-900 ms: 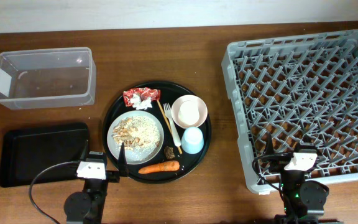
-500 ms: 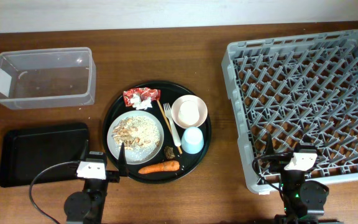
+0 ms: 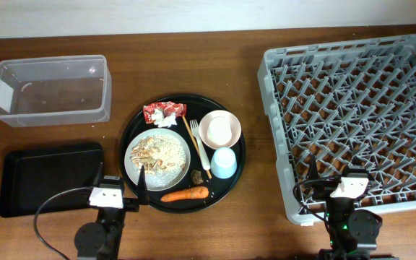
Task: Sort waste into correct bins and load items into the dishwasher rack
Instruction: 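Move the left gripper from rest toward the white plate of rice, then lower the left gripper onto the rim of the white plate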
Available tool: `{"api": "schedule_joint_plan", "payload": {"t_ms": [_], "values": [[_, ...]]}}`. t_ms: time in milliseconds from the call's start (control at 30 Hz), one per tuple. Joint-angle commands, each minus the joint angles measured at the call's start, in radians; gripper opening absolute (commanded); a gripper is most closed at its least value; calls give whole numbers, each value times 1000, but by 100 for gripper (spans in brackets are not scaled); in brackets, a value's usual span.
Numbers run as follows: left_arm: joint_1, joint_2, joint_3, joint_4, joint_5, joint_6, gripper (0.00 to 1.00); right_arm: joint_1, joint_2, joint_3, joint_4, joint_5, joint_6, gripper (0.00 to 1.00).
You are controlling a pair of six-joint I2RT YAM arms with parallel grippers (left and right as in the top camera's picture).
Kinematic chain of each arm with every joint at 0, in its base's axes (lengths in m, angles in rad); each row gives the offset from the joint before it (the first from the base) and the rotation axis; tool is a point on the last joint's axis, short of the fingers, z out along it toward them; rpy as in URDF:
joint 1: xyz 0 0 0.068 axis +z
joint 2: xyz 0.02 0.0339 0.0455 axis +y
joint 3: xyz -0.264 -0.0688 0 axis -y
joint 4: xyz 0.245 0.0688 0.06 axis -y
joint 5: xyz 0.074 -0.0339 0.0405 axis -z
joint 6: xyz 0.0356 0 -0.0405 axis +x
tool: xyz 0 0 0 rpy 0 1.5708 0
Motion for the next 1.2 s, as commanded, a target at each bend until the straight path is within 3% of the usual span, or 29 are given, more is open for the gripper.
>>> {"api": "schedule_joint_plan", "payload": {"t_ms": [0, 100, 167, 267, 400, 633, 833, 1167], "values": [[5, -5, -11, -1, 11, 16, 99, -6, -8, -6, -5, 12, -6, 99], [5, -5, -11, 4, 73, -30, 99, -6, -8, -6, -5, 12, -6, 99], [3, -5, -11, 21, 245, -180, 99, -6, -8, -6, -5, 12, -6, 99], [3, -5, -11, 34, 514, -299, 99, -6, -8, -6, -5, 12, -6, 99], [3, -5, -11, 48, 698, -326, 99, -6, -8, -6, -5, 12, -6, 99], [3, -2, 55, 68, 700, -351, 99, -6, -8, -6, -5, 12, -6, 99], [3, 115, 244, -163, 578, -264, 99, -6, -8, -6, -5, 12, -6, 99], [-6, 769, 710, -507, 533, -204, 99, -6, -8, -6, -5, 12, -6, 99]]}}
